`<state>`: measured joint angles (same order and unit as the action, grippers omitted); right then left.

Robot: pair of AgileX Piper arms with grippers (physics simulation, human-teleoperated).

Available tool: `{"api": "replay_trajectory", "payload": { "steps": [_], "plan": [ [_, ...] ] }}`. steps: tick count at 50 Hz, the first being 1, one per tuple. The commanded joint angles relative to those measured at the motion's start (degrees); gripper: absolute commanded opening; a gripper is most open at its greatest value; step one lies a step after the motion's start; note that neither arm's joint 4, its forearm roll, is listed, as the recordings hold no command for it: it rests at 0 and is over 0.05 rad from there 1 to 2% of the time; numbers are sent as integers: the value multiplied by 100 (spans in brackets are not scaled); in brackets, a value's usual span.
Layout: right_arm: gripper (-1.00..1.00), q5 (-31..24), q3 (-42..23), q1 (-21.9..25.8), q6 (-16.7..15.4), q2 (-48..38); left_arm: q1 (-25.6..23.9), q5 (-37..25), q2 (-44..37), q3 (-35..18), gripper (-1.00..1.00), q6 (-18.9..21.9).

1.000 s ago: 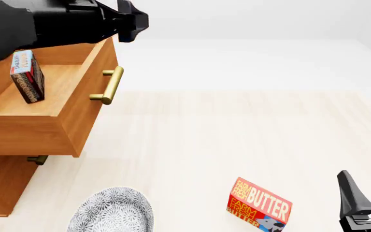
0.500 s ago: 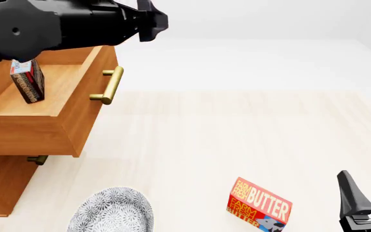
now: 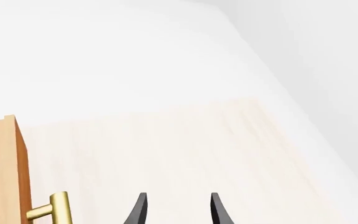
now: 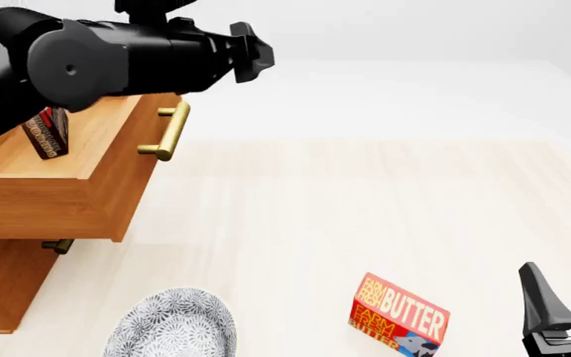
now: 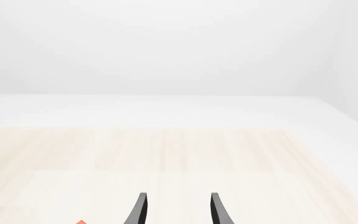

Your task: Put the chocolate pudding in the top drawer of the cabinet and close it.

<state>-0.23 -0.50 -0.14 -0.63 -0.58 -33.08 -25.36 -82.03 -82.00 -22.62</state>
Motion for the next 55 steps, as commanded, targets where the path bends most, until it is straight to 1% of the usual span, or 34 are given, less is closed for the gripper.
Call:
{"api": "replay_trajectory", "payload": {
  "steps": [1, 5, 9, 13, 33, 55],
  "plan": [
    [100, 0, 0, 0, 0, 0, -2, 151, -25, 220, 100, -327],
    [100, 0, 0, 0, 0, 0, 5, 282, 17, 383, 100, -446],
    [100, 0, 0, 0, 0, 0, 21, 287, 13, 369, 100, -470],
    [100, 0, 0, 0, 0, 0, 38, 465, 71, 590, 100, -607],
    [100, 0, 0, 0, 0, 0, 176, 1009, 149, 1147, 100, -904],
    [100, 0, 0, 0, 0, 0, 287, 1349, 96, 1396, 100, -1110]
  ]
}}
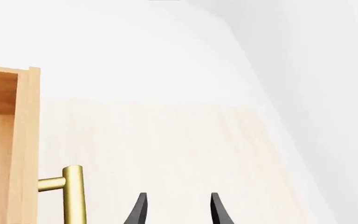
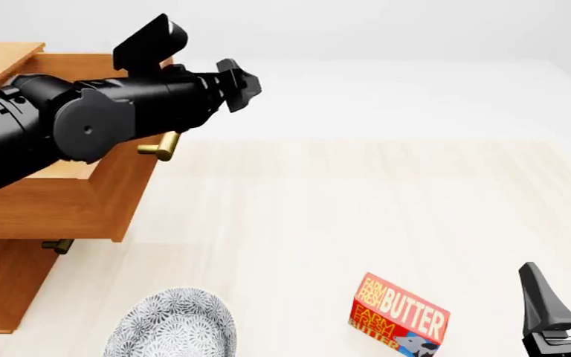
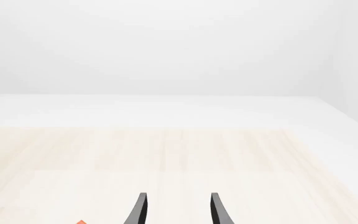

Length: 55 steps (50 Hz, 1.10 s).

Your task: Put the chocolate pudding in the top drawer of the cabinet and close it.

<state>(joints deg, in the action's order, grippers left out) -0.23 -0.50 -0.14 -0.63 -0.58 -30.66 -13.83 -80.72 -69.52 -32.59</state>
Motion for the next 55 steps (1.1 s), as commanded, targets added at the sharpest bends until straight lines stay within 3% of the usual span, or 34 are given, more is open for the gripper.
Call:
{"api": "replay_trajectory", "payload": {
  "steps": [1, 55],
  "plan": [
    [100, 0, 0, 0, 0, 0, 65, 195, -35, 149, 100, -112],
    [100, 0, 0, 0, 0, 0, 518, 216, -169, 329, 100, -134]
  ]
}}
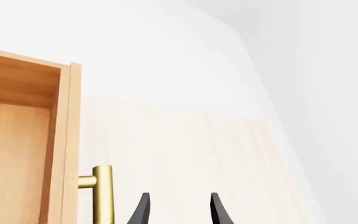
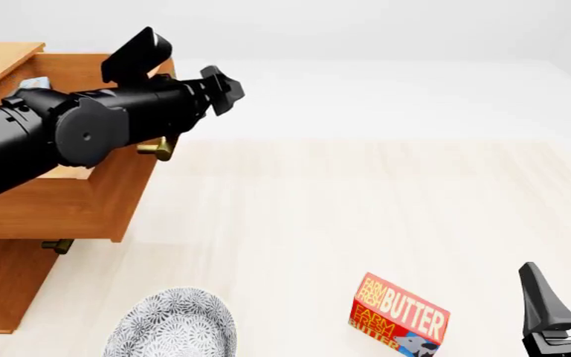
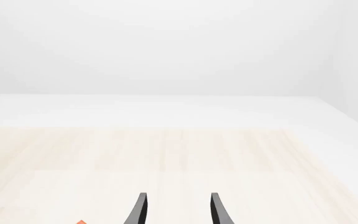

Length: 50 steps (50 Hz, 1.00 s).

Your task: Put the chocolate pudding in the top drawer of the cabinet and close it.

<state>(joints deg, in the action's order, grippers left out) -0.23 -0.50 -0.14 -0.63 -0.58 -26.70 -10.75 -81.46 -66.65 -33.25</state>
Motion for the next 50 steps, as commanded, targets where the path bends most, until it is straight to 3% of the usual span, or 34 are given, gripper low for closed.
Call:
{"api": "replay_trajectory", "payload": {
  "steps": [1, 50],
  "plan": [
    [100, 0, 0, 0, 0, 0, 147, -113, -82, 36, 100, -54],
    [100, 0, 0, 0, 0, 0, 515, -324, 186, 274, 100, 72]
  ]
}}
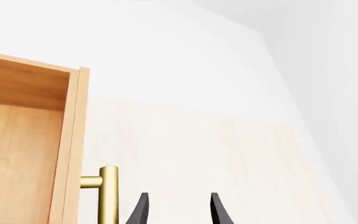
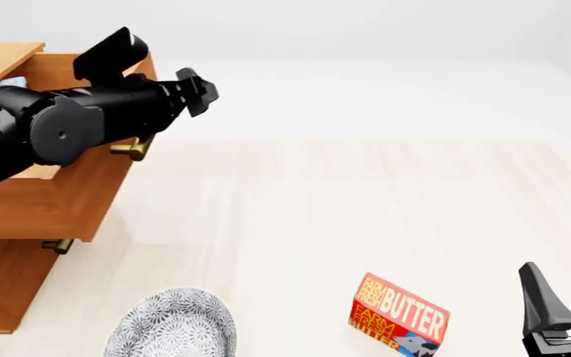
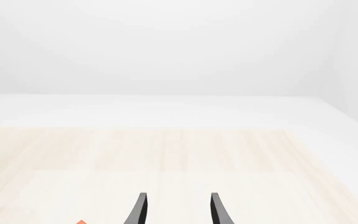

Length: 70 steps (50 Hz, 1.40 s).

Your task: Put the chocolate pudding in the top drawer of the cabinet and close it.

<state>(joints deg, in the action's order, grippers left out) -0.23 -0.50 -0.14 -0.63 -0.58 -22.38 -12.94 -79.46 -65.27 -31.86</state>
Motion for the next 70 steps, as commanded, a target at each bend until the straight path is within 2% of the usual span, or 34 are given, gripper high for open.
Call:
{"api": "replay_trajectory", "payload": {
  "steps": [1, 8, 51, 70],
  "plan": [
    [100, 0, 0, 0, 0, 0, 86, -104, -5, 150, 100, -69],
    [100, 0, 0, 0, 0, 0, 263, -64, 58, 313, 100, -29],
    [100, 0, 0, 0, 0, 0, 595, 200, 201, 755, 100, -11],
    [100, 0, 0, 0, 0, 0, 832, -126, 490, 822, 100, 150]
  ]
}}
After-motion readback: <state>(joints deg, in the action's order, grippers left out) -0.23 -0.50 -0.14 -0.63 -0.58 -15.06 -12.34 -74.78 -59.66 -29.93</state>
